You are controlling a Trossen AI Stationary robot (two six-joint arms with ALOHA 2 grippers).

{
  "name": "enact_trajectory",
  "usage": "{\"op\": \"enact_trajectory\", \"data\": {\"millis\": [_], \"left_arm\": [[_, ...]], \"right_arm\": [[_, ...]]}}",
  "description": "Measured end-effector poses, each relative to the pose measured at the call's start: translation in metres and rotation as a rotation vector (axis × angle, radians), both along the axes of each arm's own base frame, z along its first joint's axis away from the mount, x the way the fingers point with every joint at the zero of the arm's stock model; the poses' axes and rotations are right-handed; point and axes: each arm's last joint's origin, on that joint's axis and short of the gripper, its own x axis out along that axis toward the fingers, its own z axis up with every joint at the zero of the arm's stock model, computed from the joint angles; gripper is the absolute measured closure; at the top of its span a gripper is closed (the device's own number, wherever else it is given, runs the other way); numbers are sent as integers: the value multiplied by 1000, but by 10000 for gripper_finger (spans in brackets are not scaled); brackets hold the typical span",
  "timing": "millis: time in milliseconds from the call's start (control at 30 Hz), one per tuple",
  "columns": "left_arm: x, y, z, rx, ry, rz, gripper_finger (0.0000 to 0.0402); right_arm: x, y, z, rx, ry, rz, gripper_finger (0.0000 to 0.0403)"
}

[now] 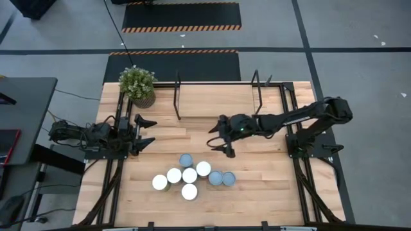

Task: Pick and place cans onto a shelf
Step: Put the canned oranges on the shelf

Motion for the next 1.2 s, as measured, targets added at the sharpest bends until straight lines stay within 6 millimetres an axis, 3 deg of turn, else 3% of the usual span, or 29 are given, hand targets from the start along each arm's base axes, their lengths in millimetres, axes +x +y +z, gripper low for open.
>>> {"op": "enact_trajectory", "data": {"millis": [300,567,900,1033,1200], "left_arm": [[0,1,-1,4,15,34,14],[0,3,-3,9,36,123,14],[-1,4,1,-5,2,146,14],[-2,4,2,-10,-14,149,14],[-2,5,3,16,-12,188,14]], "right_arm": [[30,37,9,-30,85,61,10],[40,65,12,-54,90,143,4],[45,70,3,-36,100,142,3],[48,68,10,-37,80,137,3],[59,68,32,-52,33,143,3]]}}
